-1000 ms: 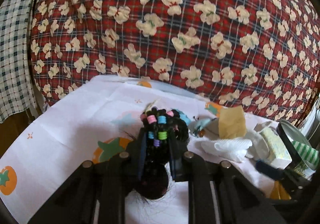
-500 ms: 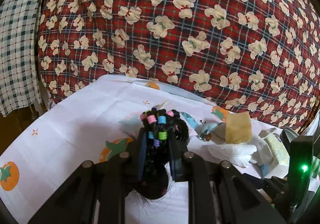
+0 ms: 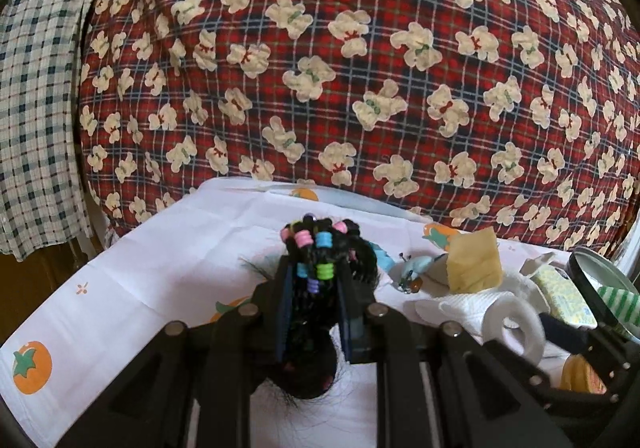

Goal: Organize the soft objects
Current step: 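Grasp the white ring scrunchie with the right tool while the left holds the hair tie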

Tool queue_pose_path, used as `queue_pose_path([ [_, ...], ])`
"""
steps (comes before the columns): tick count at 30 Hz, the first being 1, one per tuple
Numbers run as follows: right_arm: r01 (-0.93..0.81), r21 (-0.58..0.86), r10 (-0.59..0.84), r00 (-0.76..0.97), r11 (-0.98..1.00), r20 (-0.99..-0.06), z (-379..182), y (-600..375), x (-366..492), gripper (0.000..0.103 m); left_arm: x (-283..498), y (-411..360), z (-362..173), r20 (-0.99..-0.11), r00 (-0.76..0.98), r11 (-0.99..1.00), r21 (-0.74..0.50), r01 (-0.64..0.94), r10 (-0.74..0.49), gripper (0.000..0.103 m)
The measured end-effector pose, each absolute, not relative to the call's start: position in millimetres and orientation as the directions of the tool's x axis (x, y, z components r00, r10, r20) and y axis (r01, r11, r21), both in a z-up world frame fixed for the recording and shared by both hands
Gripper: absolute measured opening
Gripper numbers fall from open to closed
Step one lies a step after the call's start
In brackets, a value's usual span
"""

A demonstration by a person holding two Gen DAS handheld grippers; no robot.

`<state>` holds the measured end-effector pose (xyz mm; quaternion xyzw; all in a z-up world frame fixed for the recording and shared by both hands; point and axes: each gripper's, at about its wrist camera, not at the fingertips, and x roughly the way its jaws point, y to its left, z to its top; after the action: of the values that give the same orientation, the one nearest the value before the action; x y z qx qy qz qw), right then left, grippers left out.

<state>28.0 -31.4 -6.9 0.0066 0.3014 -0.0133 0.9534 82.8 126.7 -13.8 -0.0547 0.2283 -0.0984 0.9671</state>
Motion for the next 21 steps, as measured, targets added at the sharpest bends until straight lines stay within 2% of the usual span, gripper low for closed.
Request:
queue_pose_path([
  [10, 0.032, -0.005, -0.03, 0.866, 0.999, -0.499, 8.6, -35.3, 11.1, 0.067, 71.0, 114.5, -10.9, -0.402, 0.885, 0.97, -0.154, 0.187, -0.235, 0.018],
  [21, 0.03, -0.006, -0.029, 0.882, 1.0, -0.471, 13.6, -41.2, -0.9, 0.067, 57.3, 100.2, -9.2, -0.387, 0.888, 0.967, -0.156, 0.204, -0.249, 0.018],
])
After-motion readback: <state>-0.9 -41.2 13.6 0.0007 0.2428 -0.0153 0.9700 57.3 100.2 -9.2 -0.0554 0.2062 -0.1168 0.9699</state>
